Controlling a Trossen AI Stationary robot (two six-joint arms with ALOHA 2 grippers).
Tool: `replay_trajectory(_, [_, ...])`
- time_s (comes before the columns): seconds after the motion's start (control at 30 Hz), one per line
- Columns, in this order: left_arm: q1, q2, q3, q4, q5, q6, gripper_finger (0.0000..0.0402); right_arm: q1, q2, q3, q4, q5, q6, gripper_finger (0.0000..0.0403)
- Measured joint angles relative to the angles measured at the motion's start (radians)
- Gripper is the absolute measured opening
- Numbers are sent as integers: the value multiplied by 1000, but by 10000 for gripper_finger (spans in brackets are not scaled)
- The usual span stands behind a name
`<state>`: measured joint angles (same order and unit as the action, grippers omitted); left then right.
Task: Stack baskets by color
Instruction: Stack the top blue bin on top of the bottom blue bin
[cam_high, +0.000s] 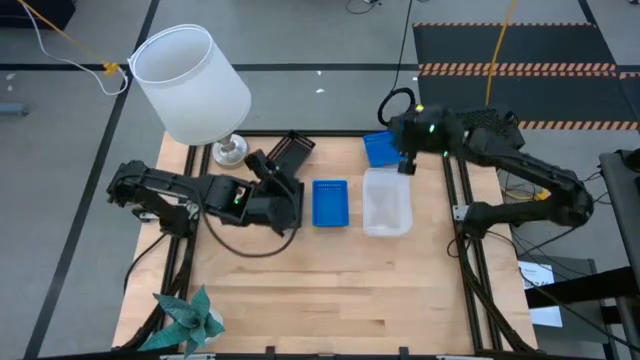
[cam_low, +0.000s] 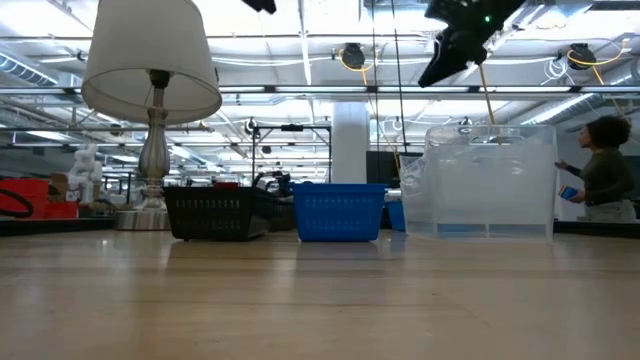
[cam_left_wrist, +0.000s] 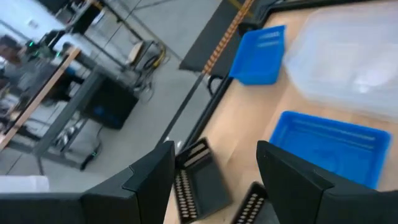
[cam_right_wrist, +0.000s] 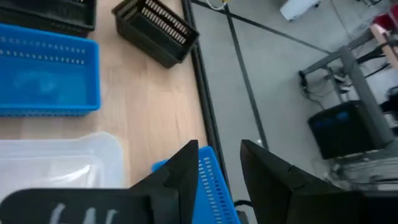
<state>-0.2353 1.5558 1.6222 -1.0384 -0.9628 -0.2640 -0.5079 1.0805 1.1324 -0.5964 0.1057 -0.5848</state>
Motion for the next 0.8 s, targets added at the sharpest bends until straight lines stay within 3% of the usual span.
replay_trajectory(0.13, [45, 0, 0, -8, 35, 29, 230, -215, 19, 0, 2, -198, -50, 112])
replay_trajectory(0.27, [77, 0, 0, -7, 48, 63, 230, -355, 69, 0, -1, -318, -121, 112])
replay_trajectory(0.53, [110, 0, 0, -7, 66, 96, 230, -507, 227, 0, -40, -432, -200, 112])
replay_trajectory(0.8, [110, 0, 0, -7, 76, 87, 230, -546, 326, -59, -70, -556, -399, 111])
